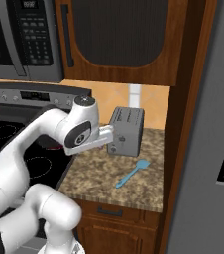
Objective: Put the cucumber and cucumber in the pot. Retrieve the spatula and lightly stir the vegetables in the pot.
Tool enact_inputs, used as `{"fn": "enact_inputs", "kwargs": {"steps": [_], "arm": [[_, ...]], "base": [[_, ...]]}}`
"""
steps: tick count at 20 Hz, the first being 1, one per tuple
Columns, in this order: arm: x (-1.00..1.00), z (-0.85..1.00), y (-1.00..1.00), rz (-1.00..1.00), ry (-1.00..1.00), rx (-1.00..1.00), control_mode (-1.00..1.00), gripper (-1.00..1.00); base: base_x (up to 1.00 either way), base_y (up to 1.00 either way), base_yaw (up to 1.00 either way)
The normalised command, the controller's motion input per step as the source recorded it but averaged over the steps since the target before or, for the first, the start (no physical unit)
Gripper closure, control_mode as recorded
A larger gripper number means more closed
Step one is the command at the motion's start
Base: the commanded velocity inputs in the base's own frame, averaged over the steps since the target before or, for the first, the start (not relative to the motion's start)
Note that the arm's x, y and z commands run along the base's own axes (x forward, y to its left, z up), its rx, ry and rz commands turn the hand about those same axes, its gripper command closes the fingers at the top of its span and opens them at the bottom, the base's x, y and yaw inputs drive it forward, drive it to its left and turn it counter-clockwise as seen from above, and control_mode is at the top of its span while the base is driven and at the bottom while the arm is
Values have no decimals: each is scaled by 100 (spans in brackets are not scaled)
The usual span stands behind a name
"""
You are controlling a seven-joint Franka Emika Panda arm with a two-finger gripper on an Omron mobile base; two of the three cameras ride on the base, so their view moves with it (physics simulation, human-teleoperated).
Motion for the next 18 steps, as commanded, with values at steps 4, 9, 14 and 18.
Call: {"fn": "enact_inputs", "kwargs": {"steps": [4,9,14,18], "arm": [[-13,-49,-28,-67,6,11,-100,-100],[4,-57,0,-56,0,4,-100,-100],[13,-36,-1,-52,0,0,-100,-100],[35,-27,0,-50,0,1,-100,-100]], "base": [[0,0,0],[0,0,0],[0,0,0],[0,0,0]]}}
